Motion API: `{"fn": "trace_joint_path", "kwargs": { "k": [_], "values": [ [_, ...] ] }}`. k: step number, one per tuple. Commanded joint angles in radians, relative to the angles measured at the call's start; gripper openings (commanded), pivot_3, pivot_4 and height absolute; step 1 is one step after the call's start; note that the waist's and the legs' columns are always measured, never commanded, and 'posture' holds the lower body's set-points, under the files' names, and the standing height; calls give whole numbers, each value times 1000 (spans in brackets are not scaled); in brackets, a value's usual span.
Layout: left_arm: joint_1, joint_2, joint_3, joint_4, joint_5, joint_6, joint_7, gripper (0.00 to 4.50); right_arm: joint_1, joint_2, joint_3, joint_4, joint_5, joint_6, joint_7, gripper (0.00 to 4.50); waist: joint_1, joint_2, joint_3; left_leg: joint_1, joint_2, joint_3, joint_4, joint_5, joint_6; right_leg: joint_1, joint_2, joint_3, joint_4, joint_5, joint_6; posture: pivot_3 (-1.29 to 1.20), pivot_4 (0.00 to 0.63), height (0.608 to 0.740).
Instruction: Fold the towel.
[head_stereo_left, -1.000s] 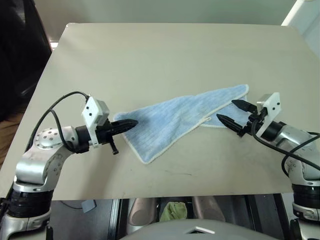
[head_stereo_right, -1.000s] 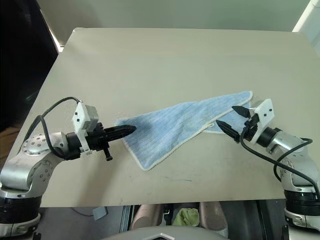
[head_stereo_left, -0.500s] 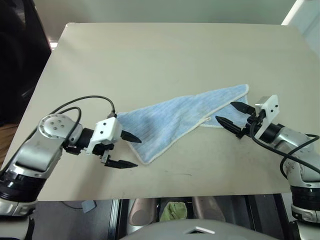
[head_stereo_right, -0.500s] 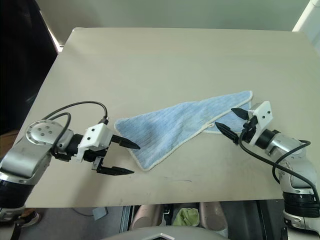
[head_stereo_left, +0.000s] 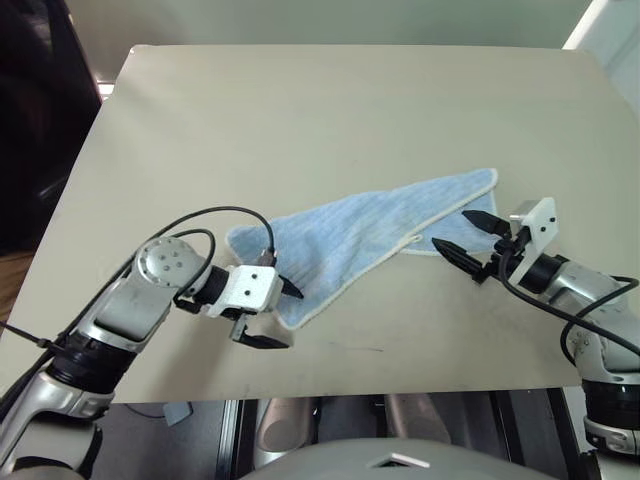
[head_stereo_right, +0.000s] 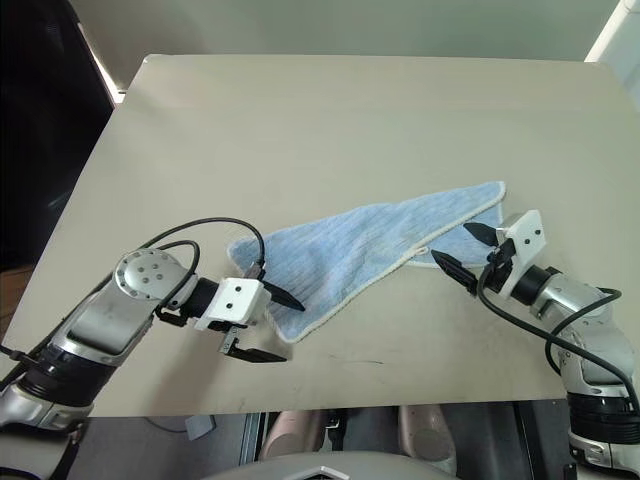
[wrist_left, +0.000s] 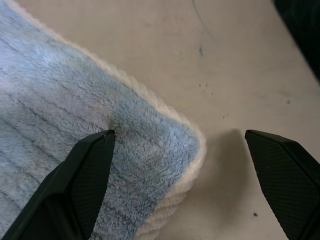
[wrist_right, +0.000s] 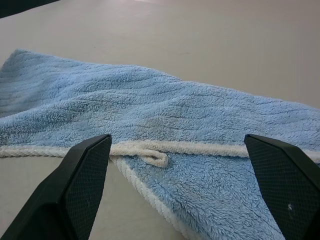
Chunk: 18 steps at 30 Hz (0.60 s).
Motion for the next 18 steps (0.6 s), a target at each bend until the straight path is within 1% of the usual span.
{"fn": "trace_joint_path", "kwargs": {
  "k": [1, 3, 6, 12, 16, 17, 18],
  "values": [
    [-24, -8, -28, 23, 62, -31, 12, 4453, -7, -9, -20, -35, 10, -17, 0, 4500, 0, 1, -1, 0, 0, 0, 0, 0, 0, 0, 0, 0, 0, 0, 0, 0, 150, 736],
    [-30, -14, -33, 31, 71, -30, 16, 4453, -7, -9, -20, -35, 11, -18, 2, 4500, 1, 1, -1, 0, 0, 0, 0, 0, 1, 1, 0, 0, 0, 0, 0, 0, 150, 736],
    [-37, -33, -22, 32, 52, -5, 22, 3858, -9, -9, -21, -33, 12, -20, 3, 4500, 1, 2, -1, 1, 0, 0, 0, 1, 1, 2, 0, 0, 0, 1, 0, 0, 150, 736],
    [-41, -41, -9, 29, 43, 11, 30, 1821, -10, -11, -21, -31, 12, -20, 7, 4500, 0, 2, -1, 1, 0, 0, 0, 2, 1, 2, -1, 0, 1, 1, 0, 0, 150, 736],
    [-37, -35, -2, 23, 37, 11, 30, 266, -12, -14, -22, -29, 12, -20, 9, 4500, 0, 2, -1, 1, 0, 0, 0, 1, 1, 1, 0, 0, 1, 0, 0, 0, 150, 736],
    [-35, -31, 4, 27, 37, 6, 32, 31, -17, -13, -19, -27, 7, -24, 7, 4500, 0, 2, -1, 1, 0, 0, -1, 1, 1, 1, 0, 0, 1, 0, 0, 0, 150, 736],
    [-33, -28, 8, 29, 36, 1, 34, 31, -21, -13, -17, -25, 4, -27, 5, 4500, 0, 2, -1, 1, 0, 0, -1, 1, 1, 1, 0, 0, 1, 0, 1, 0, 150, 736]
  ]
}}
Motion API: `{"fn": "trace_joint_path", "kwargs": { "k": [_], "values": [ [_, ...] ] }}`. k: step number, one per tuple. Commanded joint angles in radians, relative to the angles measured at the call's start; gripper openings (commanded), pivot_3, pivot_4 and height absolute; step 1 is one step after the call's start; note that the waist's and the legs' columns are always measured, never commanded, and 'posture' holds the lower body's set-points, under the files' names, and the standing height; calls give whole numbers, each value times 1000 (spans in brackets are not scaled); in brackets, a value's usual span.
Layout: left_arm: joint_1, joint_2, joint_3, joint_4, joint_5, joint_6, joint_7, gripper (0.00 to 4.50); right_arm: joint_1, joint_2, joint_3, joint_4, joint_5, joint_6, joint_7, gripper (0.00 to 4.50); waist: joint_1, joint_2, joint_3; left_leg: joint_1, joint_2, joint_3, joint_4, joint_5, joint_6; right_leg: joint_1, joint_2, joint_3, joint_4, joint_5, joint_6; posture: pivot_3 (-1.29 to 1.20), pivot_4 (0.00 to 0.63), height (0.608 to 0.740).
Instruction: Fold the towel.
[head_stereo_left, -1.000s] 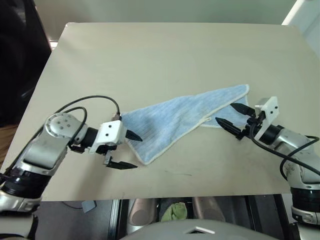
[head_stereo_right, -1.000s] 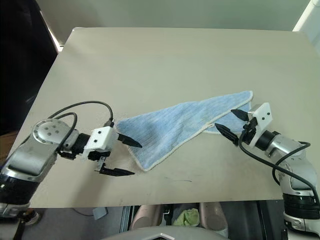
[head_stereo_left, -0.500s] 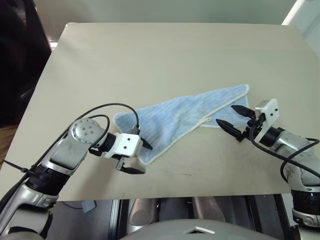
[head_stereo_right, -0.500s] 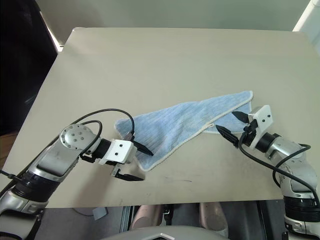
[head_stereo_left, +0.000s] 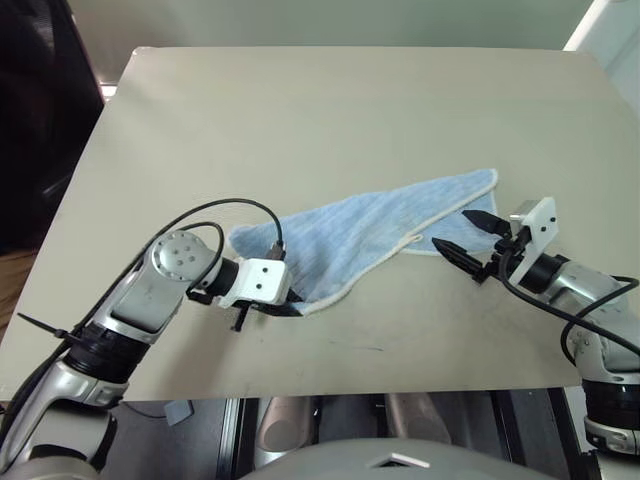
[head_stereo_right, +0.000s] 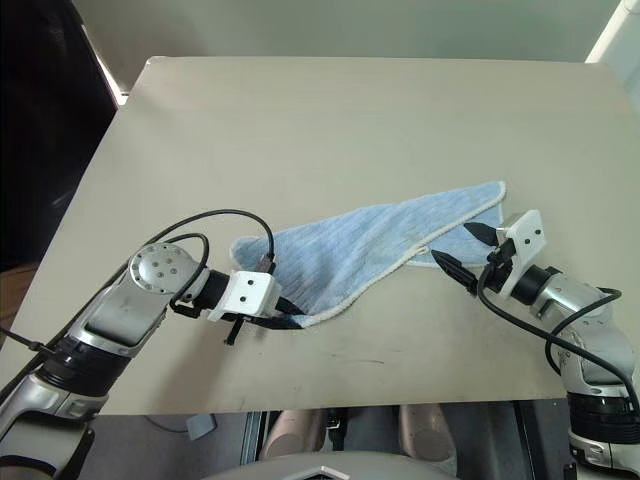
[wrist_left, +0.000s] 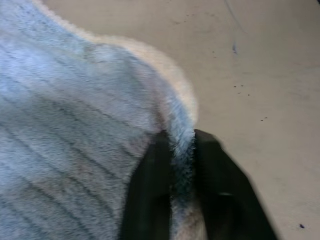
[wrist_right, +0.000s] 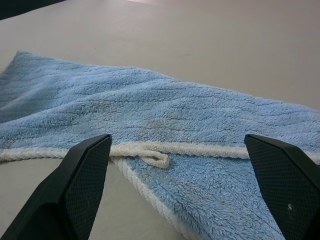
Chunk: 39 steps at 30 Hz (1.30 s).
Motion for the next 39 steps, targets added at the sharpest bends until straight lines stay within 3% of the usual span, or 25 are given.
{"fn": "trace_joint_path", "kwargs": {
  "k": [1, 10, 18, 23, 39],
  "values": [
    [13, 19, 26, 2, -9, -11, -2, 31, -28, -10, -17, -20, -4, -33, -4, 4500, 0, 0, 0, 0, 0, 0, 0, 0, 0, 0, 0, 0, 0, 0, 0, 0, 150, 736],
    [104, 113, 179, 1, -134, 19, -25, 31, -171, -102, 106, 200, -377, -333, -91, 4500, -9, 0, 0, 1, 1, 0, 0, 0, 0, -1, 0, 0, 2, 1, -1, 0, 150, 736],
    [139, 112, 208, -13, -130, 13, 19, 31, -270, -196, 212, 452, -619, -616, -130, 4500, -8, 0, 0, 0, 1, 0, 1, 0, 0, -1, 0, 0, 2, 1, -1, 0, 150, 736],
    [156, 105, 205, -36, -132, 17, 34, 31, -377, -248, 290, 673, -801, -791, -235, 4500, -9, 0, 0, 0, 1, 0, 0, 0, 0, -2, 0, 0, 3, 1, -1, 0, 150, 736],
    [150, 88, 200, -24, -123, 7, 31, 31, -648, -222, 476, 1044, -1109, -1010, -543, 4500, -12, 0, 0, 0, 1, 0, 1, -1, 0, -3, -1, -1, 5, 3, 0, 0, 150, 736]
  ]
}}
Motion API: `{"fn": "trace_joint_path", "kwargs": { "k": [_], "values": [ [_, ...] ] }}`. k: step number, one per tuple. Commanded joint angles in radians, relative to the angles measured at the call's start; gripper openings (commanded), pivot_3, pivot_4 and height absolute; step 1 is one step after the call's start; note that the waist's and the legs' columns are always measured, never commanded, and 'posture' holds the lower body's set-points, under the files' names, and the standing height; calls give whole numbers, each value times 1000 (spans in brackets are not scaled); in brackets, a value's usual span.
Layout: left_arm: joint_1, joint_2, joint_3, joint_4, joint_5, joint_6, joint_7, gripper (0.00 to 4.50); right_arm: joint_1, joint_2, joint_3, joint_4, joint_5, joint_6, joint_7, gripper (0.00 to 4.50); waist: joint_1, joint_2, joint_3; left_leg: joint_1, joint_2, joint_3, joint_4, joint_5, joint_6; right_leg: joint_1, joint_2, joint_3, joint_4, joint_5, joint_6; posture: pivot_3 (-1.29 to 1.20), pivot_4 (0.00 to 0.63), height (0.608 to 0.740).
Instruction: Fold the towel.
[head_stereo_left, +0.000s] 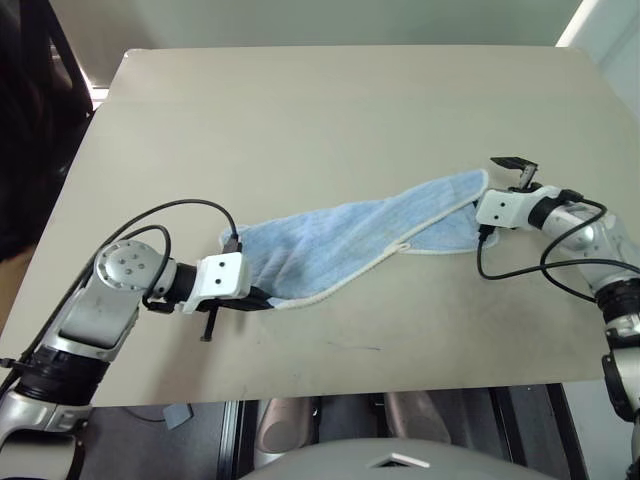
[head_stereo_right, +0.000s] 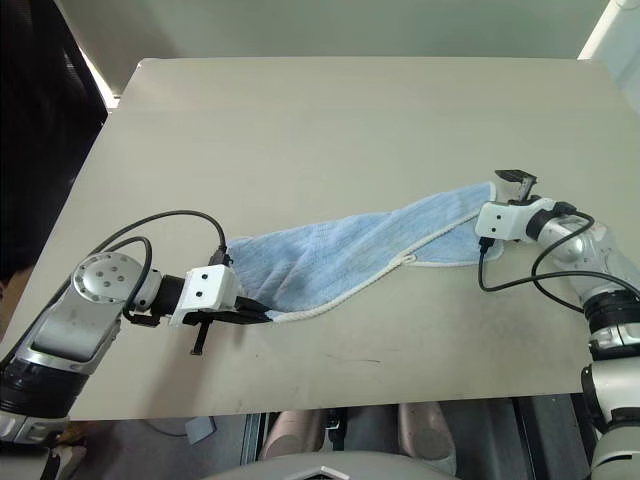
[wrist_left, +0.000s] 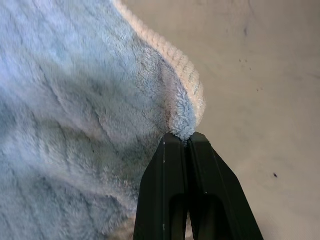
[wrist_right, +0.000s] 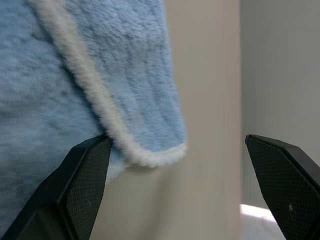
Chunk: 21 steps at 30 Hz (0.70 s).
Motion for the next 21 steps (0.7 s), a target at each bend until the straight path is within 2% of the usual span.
{"fn": "trace_joint_path", "kwargs": {
  "k": [1, 3, 6, 17, 21],
  "values": [
    [-1, 3, 16, -12, -12, -13, 1, 31, -35, 0, 20, 34, -38, -36, -66, 4500, 0, 0, 0, 0, 0, 0, 0, 0, 0, 0, 0, 0, 0, 0, 0, 0, 150, 736],
    [3, 3, 18, -16, -14, -11, 3, 31, -47, 0, 33, 56, -52, -46, -86, 4500, 0, 0, 0, 0, 0, 0, 0, 0, 0, 0, 0, 0, 0, 2, 3, 0, 150, 736],
    [5, 2, 19, -19, -14, -9, 6, 0, -60, 2, 45, 79, -59, -62, -104, 3921, 0, 0, 0, 0, 0, 0, 0, 0, 0, 0, 0, 0, 0, 2, 3, 0, 150, 736],
    [6, 2, 21, -18, -12, -15, 10, 0, -50, -6, 39, 81, -53, -89, -110, 42, 0, 0, 0, 0, 0, 0, -1, 0, 0, 0, 0, 0, -1, 1, 1, 0, 150, 736],
    [0, -7, 26, -12, -10, -17, 26, 0, -33, -22, 30, 63, -50, -86, -111, 16, 0, 0, 0, 0, 0, 0, -1, 0, 0, 0, 0, 0, -1, 0, 1, 0, 150, 736]
  ]
}}
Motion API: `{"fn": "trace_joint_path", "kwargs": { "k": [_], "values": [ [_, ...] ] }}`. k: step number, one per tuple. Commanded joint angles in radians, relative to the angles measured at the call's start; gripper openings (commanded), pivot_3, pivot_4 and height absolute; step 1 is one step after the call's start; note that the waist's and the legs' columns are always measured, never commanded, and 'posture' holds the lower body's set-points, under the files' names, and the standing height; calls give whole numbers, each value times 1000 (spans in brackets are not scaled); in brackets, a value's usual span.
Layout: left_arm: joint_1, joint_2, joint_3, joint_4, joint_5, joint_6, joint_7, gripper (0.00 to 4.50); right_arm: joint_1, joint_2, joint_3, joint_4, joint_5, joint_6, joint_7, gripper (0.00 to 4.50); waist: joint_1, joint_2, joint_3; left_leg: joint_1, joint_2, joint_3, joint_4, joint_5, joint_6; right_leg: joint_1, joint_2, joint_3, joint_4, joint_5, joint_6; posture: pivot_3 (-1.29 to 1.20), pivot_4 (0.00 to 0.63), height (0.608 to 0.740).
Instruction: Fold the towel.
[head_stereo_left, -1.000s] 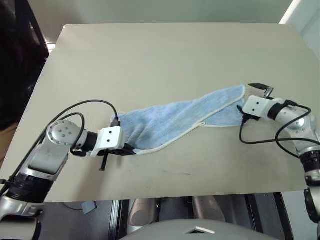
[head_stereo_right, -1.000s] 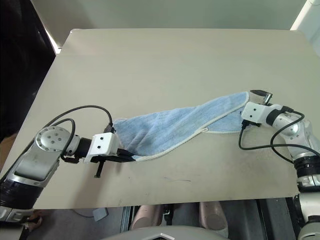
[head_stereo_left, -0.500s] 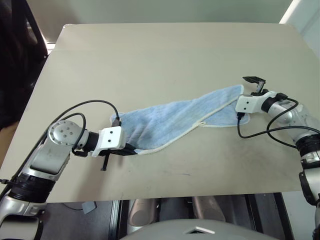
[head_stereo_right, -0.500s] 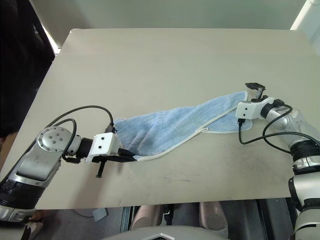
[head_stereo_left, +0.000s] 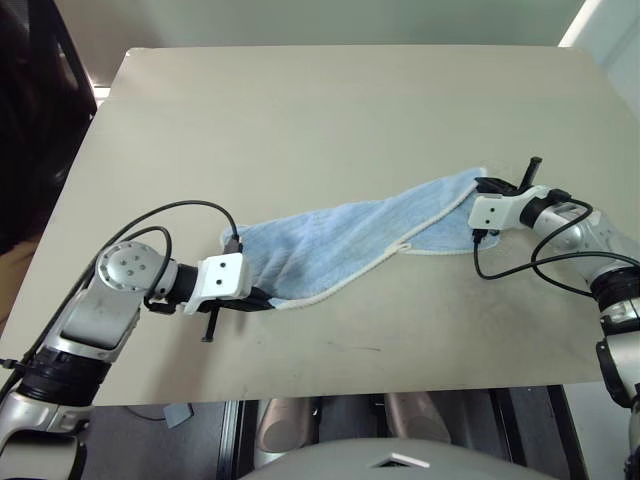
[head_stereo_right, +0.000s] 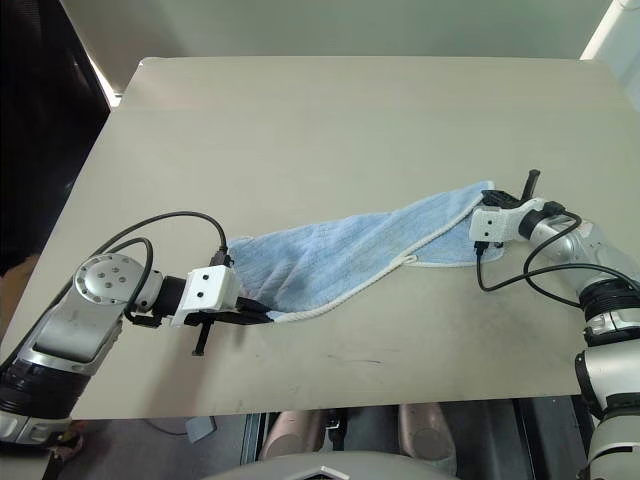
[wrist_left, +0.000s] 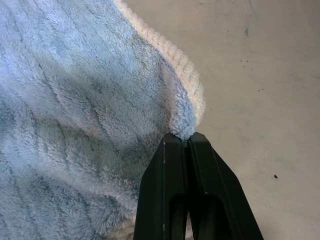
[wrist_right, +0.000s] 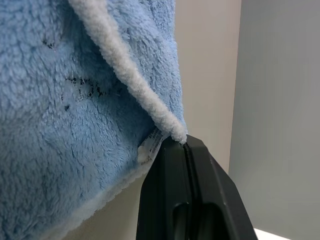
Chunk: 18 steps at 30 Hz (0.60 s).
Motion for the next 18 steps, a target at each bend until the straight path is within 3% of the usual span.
{"fn": "trace_joint_path", "kwargs": {
  "k": [1, 5, 10, 15, 18],
  "values": [
    [-10, -10, 32, -9, -14, -10, 30, 0, 16, -40, -27, -47, 17, -3, -22, 16, 1, 0, 0, 0, 0, 0, 0, 0, 0, 0, 0, 0, 0, 0, 0, 0, 150, 736],
    [-30, -30, 65, -5, -46, 21, 61, 0, 45, -61, -54, -93, 48, 9, -6, 16, 2, 0, 0, 0, 0, 0, 0, 0, 0, 0, 0, 0, -1, 0, 0, 0, 150, 736],
    [-254, -161, 229, 177, -88, 64, 327, 0, 105, -135, -181, -221, 171, 80, 37, 16, 15, 1, 1, -2, 0, 0, 1, 3, 1, 0, -1, -1, 0, 1, 0, 0, 150, 736],
    [-406, -213, 270, 347, -37, 28, 483, 0, 112, -157, -254, -299, 248, 153, 90, 16, 9, 1, 1, 0, 0, 1, 1, 3, 2, 4, -1, -1, -3, 3, 1, 0, 150, 736],
    [-572, -271, 298, 493, -25, 10, 613, 0, 39, -158, -284, -282, 285, 193, 114, 16, 7, 1, 2, 0, -1, 1, 1, 3, 3, 4, -1, -1, -5, 7, 7, 0, 150, 736]
  ]
}}
